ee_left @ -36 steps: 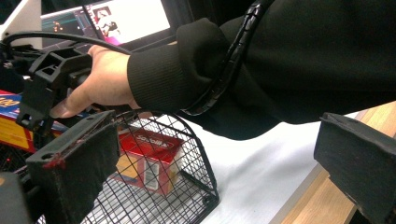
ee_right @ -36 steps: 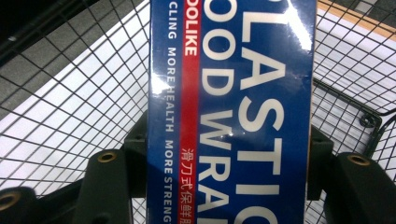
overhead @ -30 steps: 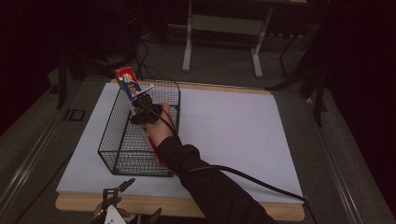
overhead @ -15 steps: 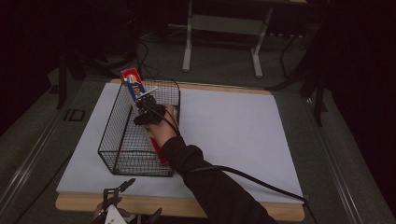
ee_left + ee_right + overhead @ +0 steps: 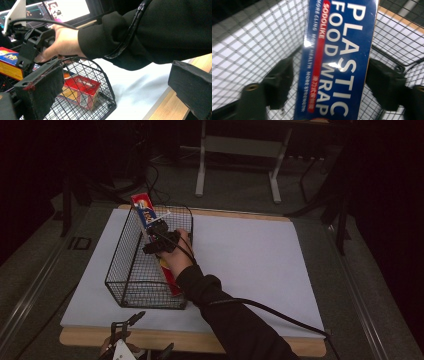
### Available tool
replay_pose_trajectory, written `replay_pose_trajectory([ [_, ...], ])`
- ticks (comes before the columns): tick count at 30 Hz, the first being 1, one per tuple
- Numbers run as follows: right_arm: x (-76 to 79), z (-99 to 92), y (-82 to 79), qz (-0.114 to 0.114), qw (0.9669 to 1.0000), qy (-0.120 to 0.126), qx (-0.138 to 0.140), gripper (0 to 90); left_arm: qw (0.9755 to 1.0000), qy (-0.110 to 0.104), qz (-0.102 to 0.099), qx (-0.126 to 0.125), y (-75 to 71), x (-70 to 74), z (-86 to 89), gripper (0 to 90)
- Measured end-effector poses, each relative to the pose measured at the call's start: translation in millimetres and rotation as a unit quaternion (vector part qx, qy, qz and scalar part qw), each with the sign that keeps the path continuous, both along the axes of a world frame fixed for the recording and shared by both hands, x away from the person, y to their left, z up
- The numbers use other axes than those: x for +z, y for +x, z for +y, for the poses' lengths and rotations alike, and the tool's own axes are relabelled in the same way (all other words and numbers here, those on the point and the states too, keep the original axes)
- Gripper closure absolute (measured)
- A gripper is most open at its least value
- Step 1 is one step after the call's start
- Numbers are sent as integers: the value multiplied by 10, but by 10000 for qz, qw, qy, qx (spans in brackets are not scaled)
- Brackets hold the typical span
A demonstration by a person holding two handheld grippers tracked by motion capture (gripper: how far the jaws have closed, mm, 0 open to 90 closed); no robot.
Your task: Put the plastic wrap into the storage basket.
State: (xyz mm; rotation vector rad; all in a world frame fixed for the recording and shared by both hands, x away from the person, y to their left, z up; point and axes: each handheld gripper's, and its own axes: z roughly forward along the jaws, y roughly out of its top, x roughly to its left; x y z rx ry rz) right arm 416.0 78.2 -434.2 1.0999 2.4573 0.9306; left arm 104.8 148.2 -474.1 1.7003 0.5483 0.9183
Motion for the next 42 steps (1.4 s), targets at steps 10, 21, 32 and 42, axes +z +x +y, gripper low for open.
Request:
replay_pose_trajectory([
  [10,83,-285,-84,92,9972,79,735,143,10000,15,42,9,15,-10,-12,10],
  [21,264,-699,-221,-177,9954,295,894,138,9999,59,84,7,24,-22,-26,10],
  [32,362,-1082,-392,-325,9939,454,954,139,9999,58,123,-11,34,-27,-29,9],
  [42,312,-1441,-513,-372,9938,496,925,136,9999,62,134,-4,39,-28,-31,9],
])
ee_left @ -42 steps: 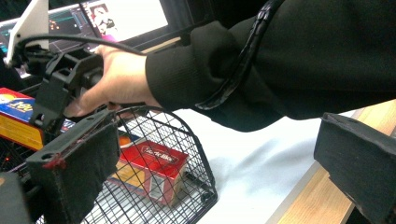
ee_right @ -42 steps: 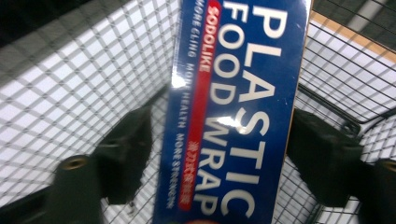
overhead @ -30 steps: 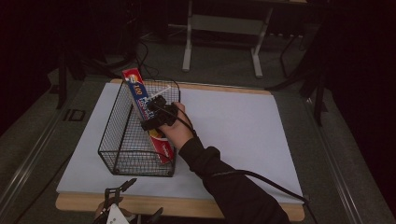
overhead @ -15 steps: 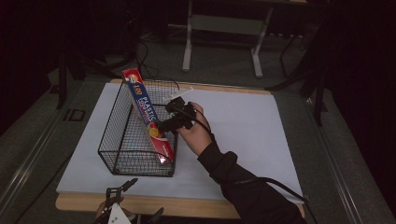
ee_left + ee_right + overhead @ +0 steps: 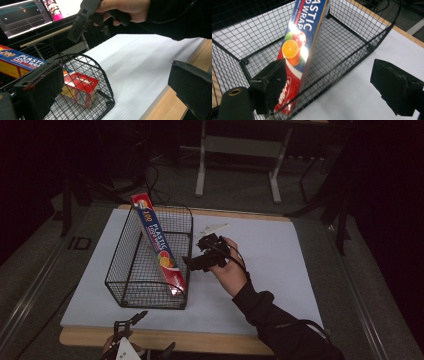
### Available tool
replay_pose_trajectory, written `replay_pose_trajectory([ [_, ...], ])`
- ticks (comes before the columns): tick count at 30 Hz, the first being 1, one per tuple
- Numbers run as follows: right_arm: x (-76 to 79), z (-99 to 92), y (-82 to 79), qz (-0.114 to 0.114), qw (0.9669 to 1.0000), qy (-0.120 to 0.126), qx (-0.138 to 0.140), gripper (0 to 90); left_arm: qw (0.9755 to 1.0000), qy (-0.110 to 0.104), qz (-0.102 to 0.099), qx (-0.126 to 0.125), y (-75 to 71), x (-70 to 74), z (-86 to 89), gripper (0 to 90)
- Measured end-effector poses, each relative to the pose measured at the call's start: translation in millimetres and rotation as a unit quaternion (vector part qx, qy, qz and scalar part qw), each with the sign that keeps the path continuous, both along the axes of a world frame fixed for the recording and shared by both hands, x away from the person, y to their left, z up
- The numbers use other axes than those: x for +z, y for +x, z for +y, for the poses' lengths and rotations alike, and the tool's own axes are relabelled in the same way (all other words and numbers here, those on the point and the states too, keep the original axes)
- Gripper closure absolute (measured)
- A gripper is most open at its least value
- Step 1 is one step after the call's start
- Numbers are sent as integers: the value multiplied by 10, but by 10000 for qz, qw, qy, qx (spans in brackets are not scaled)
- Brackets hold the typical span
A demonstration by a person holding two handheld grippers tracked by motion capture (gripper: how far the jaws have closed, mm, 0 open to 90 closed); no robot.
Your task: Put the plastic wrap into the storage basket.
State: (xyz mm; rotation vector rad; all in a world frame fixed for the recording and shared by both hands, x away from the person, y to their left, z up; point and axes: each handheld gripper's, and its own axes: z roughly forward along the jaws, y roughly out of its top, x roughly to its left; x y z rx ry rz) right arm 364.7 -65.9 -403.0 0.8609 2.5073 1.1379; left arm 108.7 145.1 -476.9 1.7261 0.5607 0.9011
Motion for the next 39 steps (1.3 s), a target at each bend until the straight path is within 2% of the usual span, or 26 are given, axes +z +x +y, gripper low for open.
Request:
replay_pose_trajectory([
  [5,-35,-103,-71,-11,10000,2,49,136,10000,5,-15,4,-3,1,-1,10],
  [11,-204,-328,-213,88,9999,72,32,136,10000,18,-11,8,0,0,-2,10],
  [16,-330,-442,-284,134,9999,8,8,137,10000,13,-10,4,-1,-1,-7,10],
  [22,-518,-605,-367,217,9997,115,-73,140,10000,34,-1,7,3,-3,-10,9],
  [30,-747,-651,-456,319,9994,123,-44,140,10000,35,-13,-1,-1,-2,-13,9],
  [33,-782,-644,-467,241,9997,86,65,140,10000,33,-4,-8,3,-3,-10,9],
  [39,-802,-629,-480,124,9999,-26,88,140,10000,53,1,-8,6,-4,-8,10],
])
